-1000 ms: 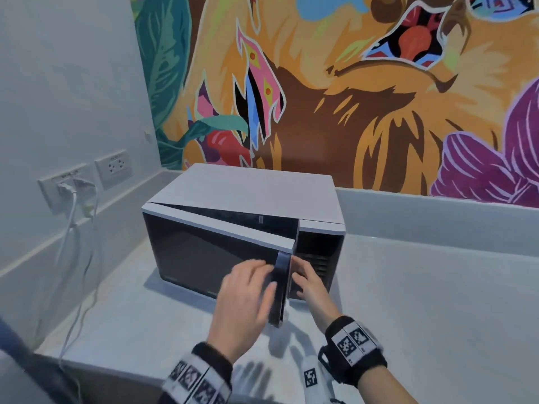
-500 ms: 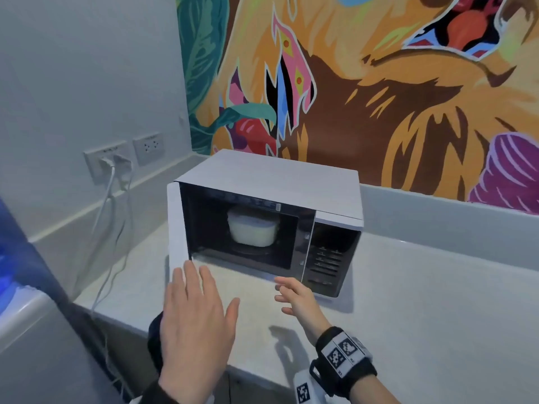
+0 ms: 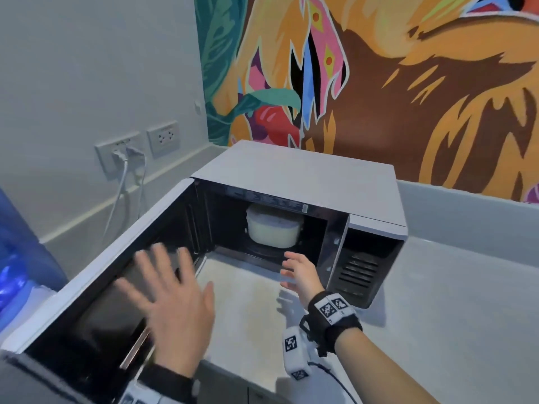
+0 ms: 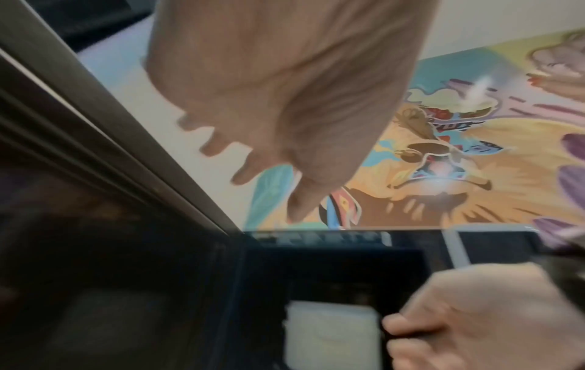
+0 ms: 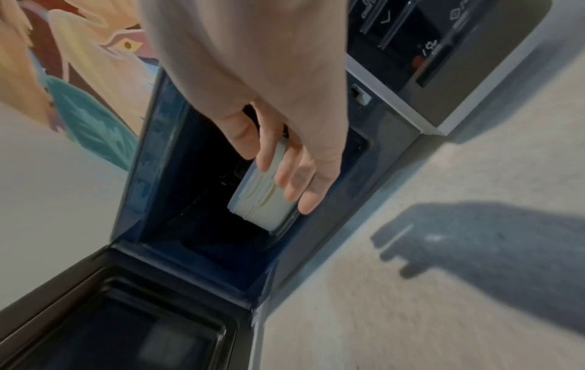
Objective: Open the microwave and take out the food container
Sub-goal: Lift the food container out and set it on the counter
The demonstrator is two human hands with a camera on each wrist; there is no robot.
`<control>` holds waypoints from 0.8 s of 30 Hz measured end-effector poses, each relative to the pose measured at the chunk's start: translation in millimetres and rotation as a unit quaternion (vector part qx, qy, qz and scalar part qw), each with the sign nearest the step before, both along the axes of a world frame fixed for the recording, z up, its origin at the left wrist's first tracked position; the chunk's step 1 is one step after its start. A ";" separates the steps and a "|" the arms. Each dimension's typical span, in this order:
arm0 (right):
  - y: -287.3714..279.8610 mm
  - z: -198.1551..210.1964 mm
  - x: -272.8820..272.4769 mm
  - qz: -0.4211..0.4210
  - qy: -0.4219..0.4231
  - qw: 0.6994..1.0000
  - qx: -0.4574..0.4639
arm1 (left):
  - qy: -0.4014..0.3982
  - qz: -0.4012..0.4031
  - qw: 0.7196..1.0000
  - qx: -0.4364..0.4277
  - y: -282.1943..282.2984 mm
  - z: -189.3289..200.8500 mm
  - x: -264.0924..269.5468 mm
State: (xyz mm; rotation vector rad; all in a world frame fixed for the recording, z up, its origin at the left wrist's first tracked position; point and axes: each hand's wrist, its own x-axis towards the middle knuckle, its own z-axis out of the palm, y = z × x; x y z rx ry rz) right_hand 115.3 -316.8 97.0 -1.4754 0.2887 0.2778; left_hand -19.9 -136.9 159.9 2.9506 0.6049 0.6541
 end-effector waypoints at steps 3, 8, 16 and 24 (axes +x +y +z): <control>-2.4 0.6 34.3 -0.063 0.015 0.998 0.018 | -0.015 -0.218 0.975 0.029 -24.6 -16.5 63.6; 4.2 3.6 83.4 -0.136 0.048 0.987 0.070 | 0.018 -0.347 0.934 -0.079 -33.2 -29.9 182.3; 0.1 10.3 113.5 -0.137 0.105 0.980 0.100 | 0.174 -0.149 0.916 -0.328 -26.4 -50.1 281.5; 2.4 17.3 95.0 -0.108 0.078 0.978 0.163 | 0.209 -0.108 0.884 -0.404 -22.7 -46.9 263.1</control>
